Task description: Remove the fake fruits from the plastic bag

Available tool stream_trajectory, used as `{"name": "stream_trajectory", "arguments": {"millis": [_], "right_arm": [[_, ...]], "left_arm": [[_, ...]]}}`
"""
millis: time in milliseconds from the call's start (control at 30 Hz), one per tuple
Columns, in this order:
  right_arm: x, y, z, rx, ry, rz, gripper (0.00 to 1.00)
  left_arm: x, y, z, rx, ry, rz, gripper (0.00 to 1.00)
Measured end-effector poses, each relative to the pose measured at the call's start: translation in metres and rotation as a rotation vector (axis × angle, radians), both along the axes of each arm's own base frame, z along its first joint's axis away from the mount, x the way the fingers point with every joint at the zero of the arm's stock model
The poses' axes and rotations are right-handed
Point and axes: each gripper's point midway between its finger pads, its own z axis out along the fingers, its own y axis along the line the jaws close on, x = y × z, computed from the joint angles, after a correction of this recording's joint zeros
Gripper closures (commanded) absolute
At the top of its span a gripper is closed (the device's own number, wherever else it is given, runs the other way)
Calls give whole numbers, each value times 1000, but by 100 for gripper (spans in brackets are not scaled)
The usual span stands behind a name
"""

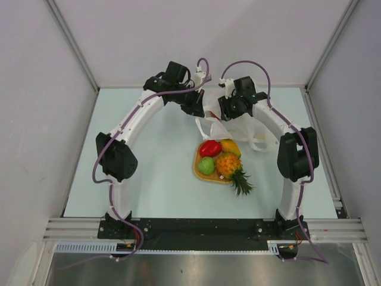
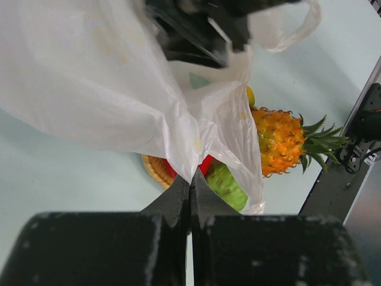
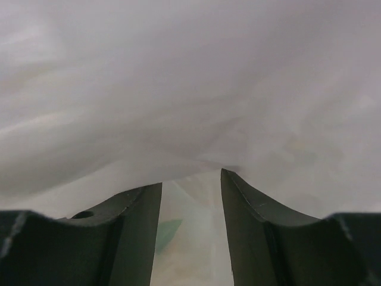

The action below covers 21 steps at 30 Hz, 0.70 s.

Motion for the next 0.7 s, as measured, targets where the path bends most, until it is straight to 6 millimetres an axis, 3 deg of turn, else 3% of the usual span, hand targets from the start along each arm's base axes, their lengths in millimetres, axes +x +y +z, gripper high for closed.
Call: {"name": "stream_trajectory", "arguments": {"millis": [200,267,367,467,633,700], "right_arm": [[66,-43,-35,-145,-81,-239,53],[76,-54,-33,-178,-111,-287,50],[85,-65,-14,-187,-168,-332,43],[79,-64,8,-157,-199,-327,39],[40,-57,42,-88,-208,-275,34],[27,-53,53,-54,-209,-255,42]], "left_arm": [[-5,-2,-3,9,3,-14,100],[-7,-1,-7,17,8,-19,100],[-11,-1,-15,29,27,-24,100],[-13,-1,-17,36,28,-28,100],[-12,-1,-17,44,23,-27,100],[-11,-1,-18,49,20,-23,100]]}}
